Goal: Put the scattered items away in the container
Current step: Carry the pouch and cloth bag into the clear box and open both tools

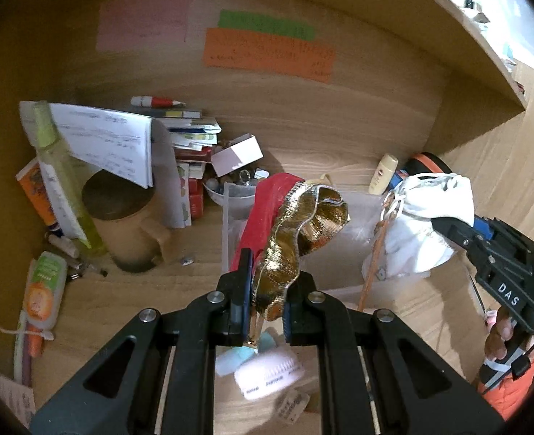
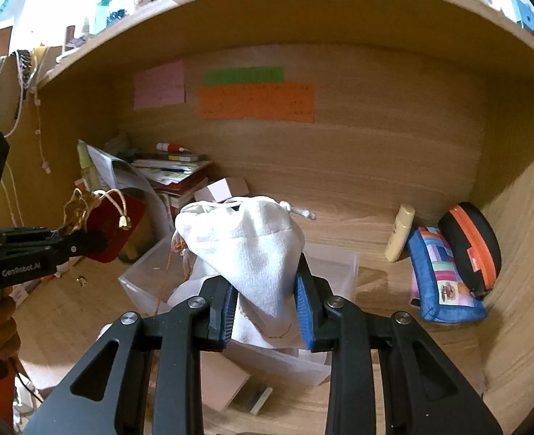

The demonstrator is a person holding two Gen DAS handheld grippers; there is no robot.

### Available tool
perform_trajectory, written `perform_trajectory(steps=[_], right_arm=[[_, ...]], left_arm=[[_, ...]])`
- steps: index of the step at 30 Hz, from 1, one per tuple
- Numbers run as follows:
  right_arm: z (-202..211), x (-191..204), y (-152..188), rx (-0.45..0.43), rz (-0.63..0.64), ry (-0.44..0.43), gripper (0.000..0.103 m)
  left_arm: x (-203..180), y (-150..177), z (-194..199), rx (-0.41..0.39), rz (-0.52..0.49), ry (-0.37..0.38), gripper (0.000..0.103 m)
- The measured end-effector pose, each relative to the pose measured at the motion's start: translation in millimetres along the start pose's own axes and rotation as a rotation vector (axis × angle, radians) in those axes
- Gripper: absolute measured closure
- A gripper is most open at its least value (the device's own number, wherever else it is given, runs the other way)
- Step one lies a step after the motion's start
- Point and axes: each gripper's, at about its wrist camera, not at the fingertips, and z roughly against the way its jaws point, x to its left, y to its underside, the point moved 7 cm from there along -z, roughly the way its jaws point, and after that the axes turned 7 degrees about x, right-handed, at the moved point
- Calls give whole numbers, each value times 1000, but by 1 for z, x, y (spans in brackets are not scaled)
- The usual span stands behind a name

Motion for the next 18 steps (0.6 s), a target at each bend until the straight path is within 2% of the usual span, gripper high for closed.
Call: perform_trajectory(steps=[9, 18], right_arm=[[-42, -9, 5, 65, -9, -19, 77], [-75, 1, 16, 120, 26, -49, 77]], left_arm=[[-4, -15, -39, 42, -7, 26, 91], [-4, -14, -75, 102, -7, 26, 91]])
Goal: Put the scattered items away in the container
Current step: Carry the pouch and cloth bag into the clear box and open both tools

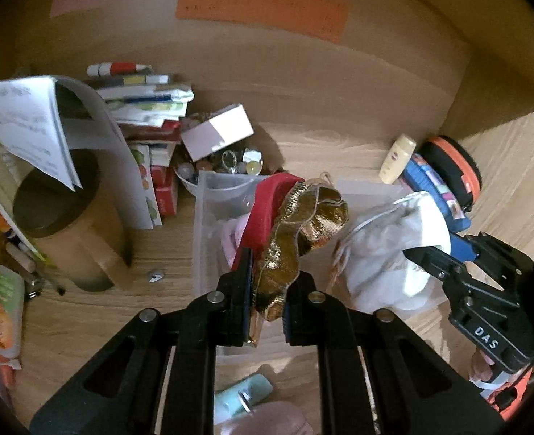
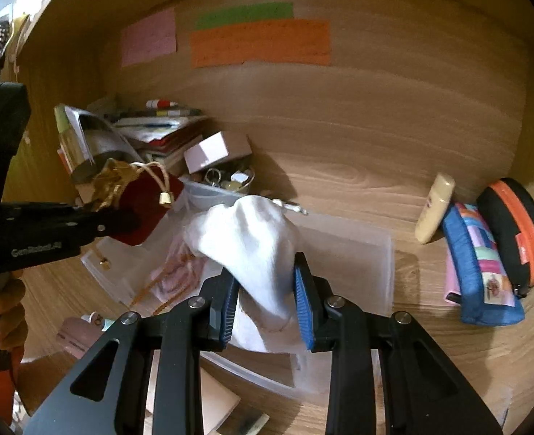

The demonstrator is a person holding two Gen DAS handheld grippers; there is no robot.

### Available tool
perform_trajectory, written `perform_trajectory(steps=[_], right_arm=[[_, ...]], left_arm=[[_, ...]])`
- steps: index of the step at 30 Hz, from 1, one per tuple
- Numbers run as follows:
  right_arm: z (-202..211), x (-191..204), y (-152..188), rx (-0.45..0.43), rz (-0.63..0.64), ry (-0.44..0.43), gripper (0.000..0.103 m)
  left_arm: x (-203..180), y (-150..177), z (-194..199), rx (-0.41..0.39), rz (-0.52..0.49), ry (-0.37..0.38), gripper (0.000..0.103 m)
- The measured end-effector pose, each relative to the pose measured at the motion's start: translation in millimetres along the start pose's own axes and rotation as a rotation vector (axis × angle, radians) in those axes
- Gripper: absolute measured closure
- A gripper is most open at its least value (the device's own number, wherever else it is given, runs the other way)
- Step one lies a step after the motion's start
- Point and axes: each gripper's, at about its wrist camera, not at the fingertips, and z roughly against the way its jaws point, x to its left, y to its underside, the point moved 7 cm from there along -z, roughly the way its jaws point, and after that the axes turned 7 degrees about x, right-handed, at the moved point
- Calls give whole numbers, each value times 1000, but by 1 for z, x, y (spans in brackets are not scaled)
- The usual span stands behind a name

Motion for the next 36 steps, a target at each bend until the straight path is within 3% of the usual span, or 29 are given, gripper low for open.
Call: perform_trajectory(steps=[12, 20, 23, 28, 32, 34, 36], right_arm=[[-18, 7, 10, 48, 34, -30, 83], [-25, 11, 12, 67, 48, -1, 83], [-26, 12, 12, 76, 54, 10, 76], [-24, 12, 13, 84, 62, 25, 49], [-16, 13, 12, 74, 70, 32, 42], [-11, 12, 11, 66, 69, 47, 29], [-5, 10, 12, 59, 63, 55, 24]], left_arm=[[1, 11, -34, 77, -16, -7, 91], [-4, 15, -37, 80, -63, -76, 89], [-6, 16, -37, 83, -71, -81, 82], [-10, 16, -33, 72, -87, -94, 71], [-14, 14, -24, 42, -94, -97, 58], [-16, 14, -19, 31, -100, -92, 53], [-19, 15, -15, 25, -104, -71, 40]])
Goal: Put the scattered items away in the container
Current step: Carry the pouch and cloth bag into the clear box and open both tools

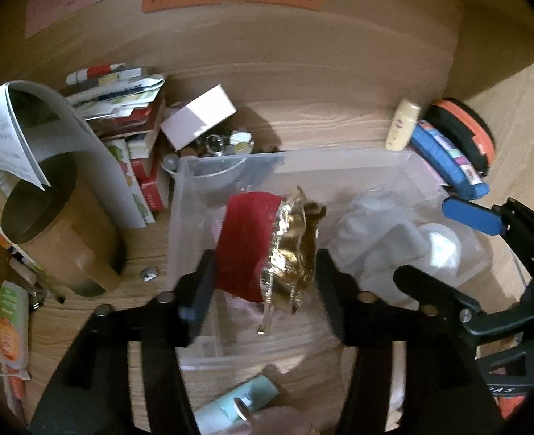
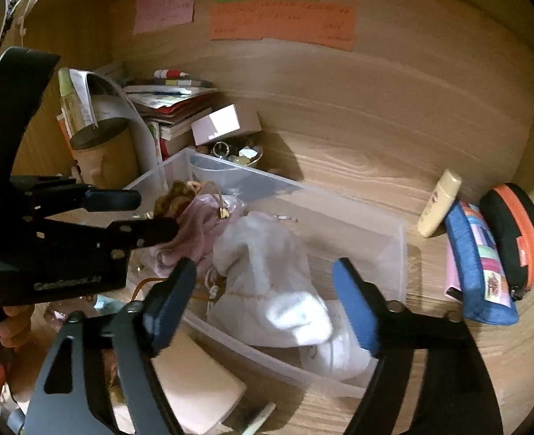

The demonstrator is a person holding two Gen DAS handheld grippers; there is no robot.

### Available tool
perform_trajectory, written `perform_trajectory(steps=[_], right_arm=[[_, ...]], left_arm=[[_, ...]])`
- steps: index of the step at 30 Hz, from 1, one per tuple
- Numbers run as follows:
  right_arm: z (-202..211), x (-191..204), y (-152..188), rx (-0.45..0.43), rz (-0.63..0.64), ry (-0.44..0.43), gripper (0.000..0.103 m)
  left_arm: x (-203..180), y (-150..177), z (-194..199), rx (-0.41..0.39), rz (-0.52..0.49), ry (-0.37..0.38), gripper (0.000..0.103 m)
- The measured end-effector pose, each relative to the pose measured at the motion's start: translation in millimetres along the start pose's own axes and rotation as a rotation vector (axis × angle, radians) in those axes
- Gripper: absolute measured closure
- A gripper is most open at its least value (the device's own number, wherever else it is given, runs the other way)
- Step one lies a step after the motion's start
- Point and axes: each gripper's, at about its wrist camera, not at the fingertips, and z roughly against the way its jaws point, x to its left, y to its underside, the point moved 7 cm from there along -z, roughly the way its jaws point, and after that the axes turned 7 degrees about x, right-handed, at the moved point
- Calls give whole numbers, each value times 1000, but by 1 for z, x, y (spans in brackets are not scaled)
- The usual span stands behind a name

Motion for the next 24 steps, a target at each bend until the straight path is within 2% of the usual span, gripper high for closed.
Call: perform_trajectory(steps=[4, 6, 14, 18, 24], right_arm=[[12, -1, 3, -12, -3, 27, 22], [17, 0, 3, -16, -1, 42, 21], [46, 4, 10, -55, 0, 75, 19], [60, 5, 16, -77, -15, 84, 8], [74, 5, 28, -85, -39, 76, 7]], left_arm=[[-5, 3, 10, -19, -21, -18, 34], [-8, 5, 16, -27, -28, -24, 26], [-9, 12, 43, -73, -25, -54, 18], [-4, 17, 56, -85, -2, -61, 14], [5, 34, 68, -87, 30, -70, 11]])
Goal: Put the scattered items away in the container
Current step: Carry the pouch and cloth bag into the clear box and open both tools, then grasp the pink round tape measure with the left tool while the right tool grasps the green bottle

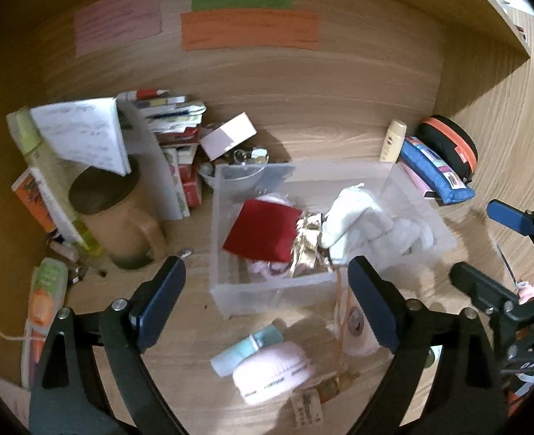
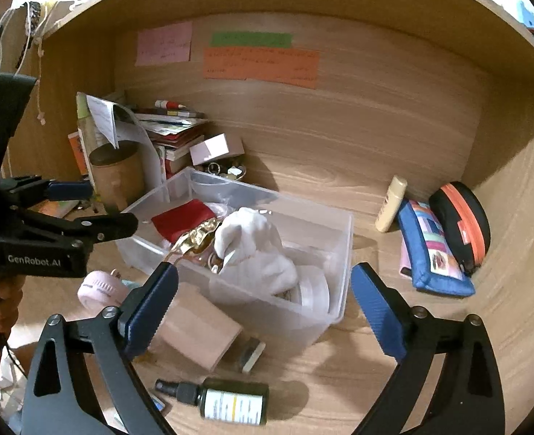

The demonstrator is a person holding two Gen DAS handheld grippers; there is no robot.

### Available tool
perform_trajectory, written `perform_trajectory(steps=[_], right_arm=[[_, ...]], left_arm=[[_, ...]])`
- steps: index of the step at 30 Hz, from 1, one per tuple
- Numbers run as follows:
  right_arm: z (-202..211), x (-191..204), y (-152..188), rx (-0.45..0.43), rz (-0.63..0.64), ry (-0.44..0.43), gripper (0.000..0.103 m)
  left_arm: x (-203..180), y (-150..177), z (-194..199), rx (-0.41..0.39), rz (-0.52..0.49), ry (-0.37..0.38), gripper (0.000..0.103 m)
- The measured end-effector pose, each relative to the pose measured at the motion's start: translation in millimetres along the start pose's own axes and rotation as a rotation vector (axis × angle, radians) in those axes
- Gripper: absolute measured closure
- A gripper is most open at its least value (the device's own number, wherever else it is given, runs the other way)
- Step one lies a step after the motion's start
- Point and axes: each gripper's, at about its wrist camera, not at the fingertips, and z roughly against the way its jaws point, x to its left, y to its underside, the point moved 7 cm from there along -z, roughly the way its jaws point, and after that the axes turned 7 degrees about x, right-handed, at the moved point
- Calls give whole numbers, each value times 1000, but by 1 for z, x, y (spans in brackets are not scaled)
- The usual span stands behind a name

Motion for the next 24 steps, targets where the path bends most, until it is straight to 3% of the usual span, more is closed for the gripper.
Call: perform_trajectory(steps=[14, 24], right_arm=[[-1, 5, 47, 74, -60, -38, 7], [-17, 7, 85, 159, -97, -84, 7]], left_arm=[[3, 51, -11, 97, 28, -1, 11], [2, 79, -33, 175, 93, 39, 11]])
